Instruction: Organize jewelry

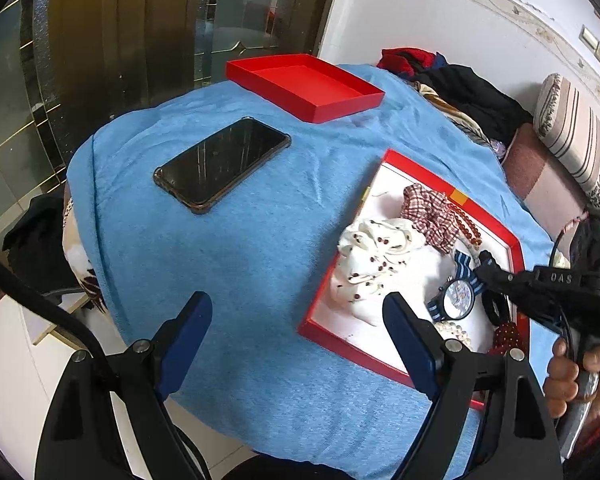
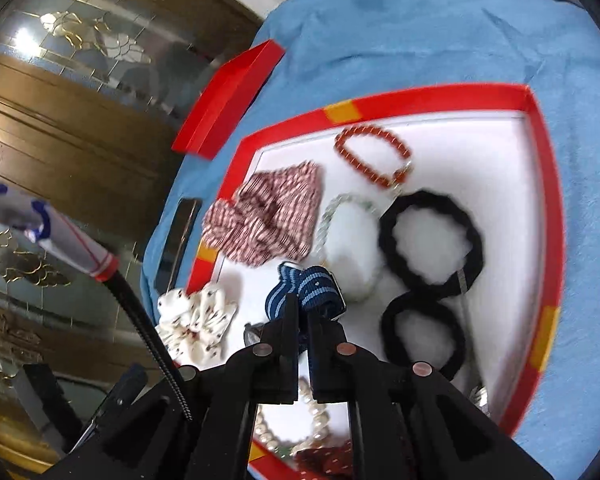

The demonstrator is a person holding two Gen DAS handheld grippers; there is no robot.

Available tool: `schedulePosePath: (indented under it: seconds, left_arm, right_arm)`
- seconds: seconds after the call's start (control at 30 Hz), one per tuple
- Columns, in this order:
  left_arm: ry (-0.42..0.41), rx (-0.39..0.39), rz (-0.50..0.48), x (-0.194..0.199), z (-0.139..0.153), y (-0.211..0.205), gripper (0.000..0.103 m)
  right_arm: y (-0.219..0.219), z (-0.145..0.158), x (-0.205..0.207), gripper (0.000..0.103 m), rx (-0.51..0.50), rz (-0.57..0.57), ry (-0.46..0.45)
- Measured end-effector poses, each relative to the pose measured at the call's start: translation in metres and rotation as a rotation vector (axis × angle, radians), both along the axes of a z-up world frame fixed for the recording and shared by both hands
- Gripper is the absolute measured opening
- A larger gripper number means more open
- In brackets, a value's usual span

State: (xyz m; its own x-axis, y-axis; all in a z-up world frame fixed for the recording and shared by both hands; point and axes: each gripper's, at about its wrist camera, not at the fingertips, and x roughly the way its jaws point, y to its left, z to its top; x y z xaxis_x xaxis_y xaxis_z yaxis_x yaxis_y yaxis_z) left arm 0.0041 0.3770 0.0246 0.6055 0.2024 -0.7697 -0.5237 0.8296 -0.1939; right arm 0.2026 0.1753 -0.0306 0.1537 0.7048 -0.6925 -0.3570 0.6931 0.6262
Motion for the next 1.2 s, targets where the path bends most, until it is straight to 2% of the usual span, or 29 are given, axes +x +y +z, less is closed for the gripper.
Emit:
schedulePosePath:
  seconds: [0.1, 0.13, 0.17, 0.2, 0.27, 0.33, 0.43, 0.57, 0.7, 0.77, 0.83, 0.97, 1.07, 1.1, 1.2]
  left_arm:
    - [0.006, 0.008, -0.013, 0.002, 0.001, -0.005, 0.086]
    - [0.008, 0.012, -0.016, 0.003, 0.001, -0.007, 0.086]
    - [0.009, 0.016, -0.020, 0.003, 0.002, -0.009, 0.086]
    - [0.009, 0.018, -0.023, 0.004, 0.003, -0.010, 0.086]
    - [0.008, 0.027, -0.026, 0.004, 0.005, -0.012, 0.086]
    - [0.010, 0.033, -0.025, 0.005, 0.006, -0.014, 0.086]
    - [0.007, 0.032, -0.026, 0.005, 0.008, -0.015, 0.086]
    - [0.004, 0.071, -0.019, 0.002, 0.013, -0.020, 0.086]
    - [0.005, 0.121, -0.005, 0.000, 0.018, -0.027, 0.086]
    - [0.010, 0.132, -0.008, 0.000, 0.019, -0.033, 0.086]
    - [0.014, 0.131, -0.020, -0.002, 0.020, -0.039, 0.086]
    - [0.026, 0.146, -0.045, -0.007, 0.022, -0.051, 0.086]
    - [0.031, 0.146, -0.057, -0.009, 0.025, -0.057, 0.086]
    - [0.029, 0.148, -0.059, -0.010, 0.027, -0.059, 0.086]
    - [0.027, 0.165, -0.064, -0.011, 0.031, -0.065, 0.086]
  right_arm:
    - [0.007, 0.006, 0.002, 0.006, -0.035, -0.005, -0.049]
    - [0.009, 0.007, 0.001, 0.012, -0.050, -0.004, -0.055]
    - [0.009, 0.007, 0.001, 0.023, -0.058, -0.001, -0.055]
    - [0.008, 0.009, 0.000, 0.026, -0.057, 0.013, -0.052]
    - [0.007, 0.013, 0.000, 0.044, -0.057, 0.024, -0.058]
    - [0.006, 0.022, -0.007, 0.052, -0.088, 0.038, -0.089]
    - [0.002, 0.028, -0.012, 0.053, -0.115, 0.077, -0.127]
    - [-0.022, 0.041, -0.034, 0.053, -0.166, 0.094, -0.202]
    - [-0.050, 0.049, -0.062, 0.054, -0.259, 0.047, -0.296]
    - [-0.062, 0.048, -0.078, 0.054, -0.350, 0.000, -0.351]
    - [-0.071, 0.044, -0.089, 0.054, -0.392, -0.045, -0.382]
    - [-0.076, 0.031, -0.084, 0.054, -0.505, -0.110, -0.390]
    - [-0.073, 0.026, -0.055, 0.054, -0.509, -0.153, -0.363]
    - [-0.071, 0.024, -0.040, 0.052, -0.494, -0.166, -0.338]
    - [-0.066, 0.014, -0.013, 0.024, -0.480, -0.173, -0.275]
